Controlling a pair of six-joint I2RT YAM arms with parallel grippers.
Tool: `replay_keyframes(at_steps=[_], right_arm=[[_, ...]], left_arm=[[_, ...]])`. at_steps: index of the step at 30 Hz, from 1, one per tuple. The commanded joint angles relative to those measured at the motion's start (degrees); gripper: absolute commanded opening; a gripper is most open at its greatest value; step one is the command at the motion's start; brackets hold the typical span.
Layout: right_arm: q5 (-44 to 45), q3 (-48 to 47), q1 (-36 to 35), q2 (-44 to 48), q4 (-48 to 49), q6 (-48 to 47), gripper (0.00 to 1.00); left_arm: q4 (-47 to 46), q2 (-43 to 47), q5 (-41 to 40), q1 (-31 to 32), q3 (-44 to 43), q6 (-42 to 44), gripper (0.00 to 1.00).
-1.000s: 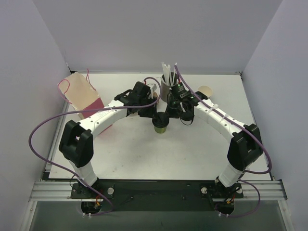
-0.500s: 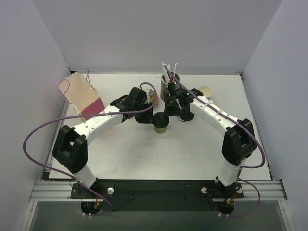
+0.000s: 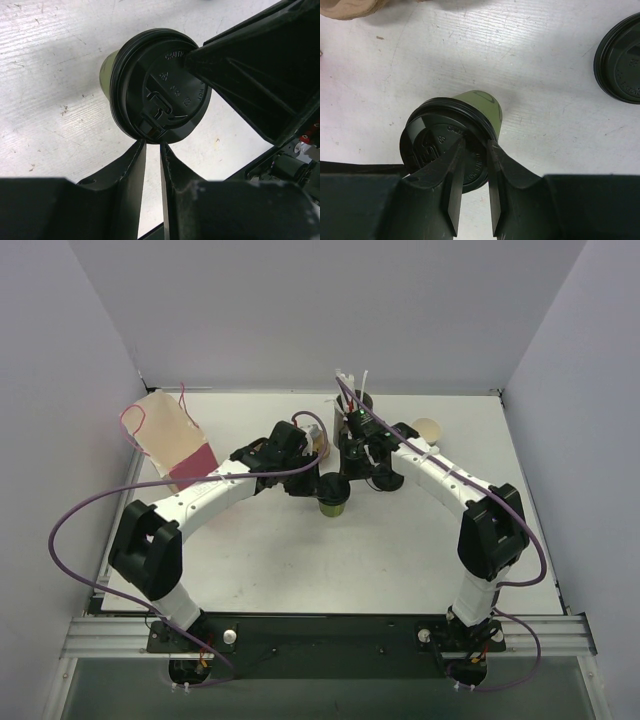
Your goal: Pack the takeout coffee
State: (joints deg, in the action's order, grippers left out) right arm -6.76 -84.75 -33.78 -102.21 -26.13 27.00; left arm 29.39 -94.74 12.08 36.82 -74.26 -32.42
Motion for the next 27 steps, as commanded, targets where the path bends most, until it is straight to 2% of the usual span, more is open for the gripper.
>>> replay_keyframes(at_steps=[1,16,23,27], right_arm=[[0.88,1.07,0.03,1.14,-2.69,2.96,0.19],[1.05,7.49,-3.40,6.94,-4.72,14.47,0.17],[3.60,9.34,-3.31,9.22,-4.63,15.89,0.18],[4.04,8.64,-1.99,9.67,-4.63,15.45,0.22]], left_arm=[[-2.05,-0.44,0.50,0.10,-1.94,-0.01,0.28],[-0.03,-4.40,-2.23,-1.57,-6.16,2.54,0.27],[0.50,-4.23,-2.06,-2.01,-7.57,3.07,0.27],[1.02,-3.44,-1.97,-2.10,-7.57,3.24,0.28]])
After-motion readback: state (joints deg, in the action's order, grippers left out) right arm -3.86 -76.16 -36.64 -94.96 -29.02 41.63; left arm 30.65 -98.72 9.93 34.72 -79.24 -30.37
